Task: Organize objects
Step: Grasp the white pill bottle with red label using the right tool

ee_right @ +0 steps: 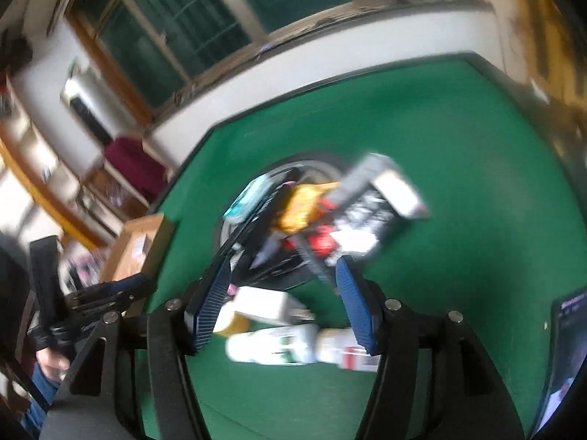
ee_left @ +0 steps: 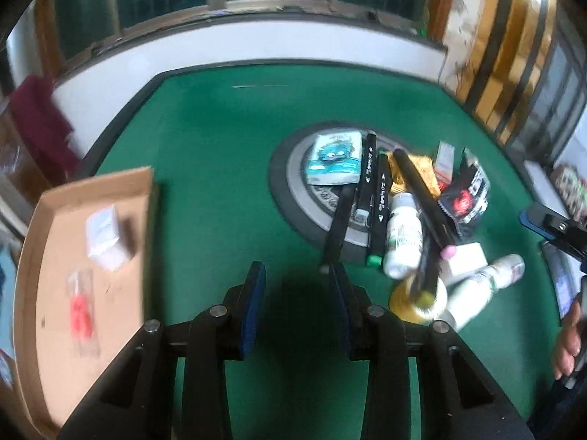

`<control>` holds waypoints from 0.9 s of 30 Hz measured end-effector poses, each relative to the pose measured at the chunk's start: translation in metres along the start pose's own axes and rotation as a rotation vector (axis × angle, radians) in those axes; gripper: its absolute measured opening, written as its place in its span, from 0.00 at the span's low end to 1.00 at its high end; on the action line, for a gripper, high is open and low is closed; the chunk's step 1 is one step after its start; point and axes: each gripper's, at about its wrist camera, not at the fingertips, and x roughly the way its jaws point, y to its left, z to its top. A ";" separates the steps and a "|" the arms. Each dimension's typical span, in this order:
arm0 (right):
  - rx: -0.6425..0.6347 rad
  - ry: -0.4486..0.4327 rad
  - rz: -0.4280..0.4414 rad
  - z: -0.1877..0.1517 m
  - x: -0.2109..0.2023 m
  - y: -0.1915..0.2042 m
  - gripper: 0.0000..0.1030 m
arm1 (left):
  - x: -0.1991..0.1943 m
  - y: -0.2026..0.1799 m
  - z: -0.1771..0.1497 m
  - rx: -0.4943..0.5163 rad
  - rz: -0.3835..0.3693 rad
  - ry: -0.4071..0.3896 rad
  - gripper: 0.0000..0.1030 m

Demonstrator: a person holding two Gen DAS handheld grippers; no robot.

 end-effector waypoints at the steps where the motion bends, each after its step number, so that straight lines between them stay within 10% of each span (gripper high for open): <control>1: 0.020 0.000 0.007 -0.002 0.001 -0.010 0.57 | 0.008 -0.007 0.005 0.022 -0.008 0.012 0.30; 12: 0.084 0.000 0.024 0.006 -0.005 -0.031 0.57 | 0.075 -0.027 0.044 0.040 0.049 0.099 0.29; 16: 0.058 0.039 0.022 0.001 0.005 -0.032 0.57 | 0.083 -0.029 0.051 0.005 0.040 0.076 0.12; 27: -0.016 0.283 0.037 -0.020 0.051 -0.020 0.57 | 0.044 0.010 -0.011 -0.094 0.026 0.037 0.12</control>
